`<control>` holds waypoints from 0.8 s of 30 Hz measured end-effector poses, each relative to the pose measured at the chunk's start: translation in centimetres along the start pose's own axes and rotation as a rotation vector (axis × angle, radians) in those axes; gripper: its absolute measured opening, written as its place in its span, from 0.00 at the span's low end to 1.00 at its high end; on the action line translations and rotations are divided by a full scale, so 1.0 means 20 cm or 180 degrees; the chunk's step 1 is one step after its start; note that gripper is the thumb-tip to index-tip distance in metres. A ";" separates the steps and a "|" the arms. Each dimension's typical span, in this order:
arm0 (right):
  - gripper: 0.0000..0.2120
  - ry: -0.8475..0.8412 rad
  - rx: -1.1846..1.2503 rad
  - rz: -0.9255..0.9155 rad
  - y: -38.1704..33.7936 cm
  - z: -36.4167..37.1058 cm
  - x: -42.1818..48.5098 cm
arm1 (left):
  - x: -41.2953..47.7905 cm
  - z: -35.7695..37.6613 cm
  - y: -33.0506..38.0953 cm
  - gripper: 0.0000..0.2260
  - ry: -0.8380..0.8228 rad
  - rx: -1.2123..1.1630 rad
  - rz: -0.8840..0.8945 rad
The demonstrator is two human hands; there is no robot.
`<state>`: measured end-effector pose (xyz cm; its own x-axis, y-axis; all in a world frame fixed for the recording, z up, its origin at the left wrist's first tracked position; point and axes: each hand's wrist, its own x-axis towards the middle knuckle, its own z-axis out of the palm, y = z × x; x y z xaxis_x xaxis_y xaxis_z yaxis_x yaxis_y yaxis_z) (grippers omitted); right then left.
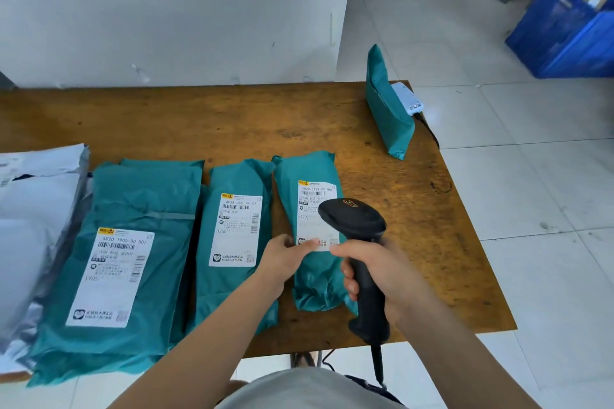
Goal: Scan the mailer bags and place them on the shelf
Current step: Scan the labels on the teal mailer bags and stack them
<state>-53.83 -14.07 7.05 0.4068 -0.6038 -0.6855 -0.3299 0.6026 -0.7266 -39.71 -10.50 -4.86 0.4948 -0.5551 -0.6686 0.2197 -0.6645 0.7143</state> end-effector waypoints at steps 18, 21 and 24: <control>0.16 -0.0332 -0.0127 -0.0393 -0.08 0.12 0.03 | -0.34 -0.70 -0.02 0.03 0.0501 -0.0626 0.0588; 0.17 -0.0404 -0.0213 -0.0374 -0.08 0.15 0.04 | -0.33 -0.69 -0.01 0.16 0.0785 -0.0317 0.0682; 0.16 -0.0381 -0.0183 -0.0364 -0.09 0.13 0.05 | -0.39 -0.69 0.11 0.26 0.1401 0.0508 0.1216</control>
<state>-50.52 -14.48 7.82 0.5419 -0.5982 -0.5904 -0.3226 0.5006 -0.8033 -31.56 -0.79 4.81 0.8227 -0.5328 -0.1982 -0.1541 -0.5447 0.8244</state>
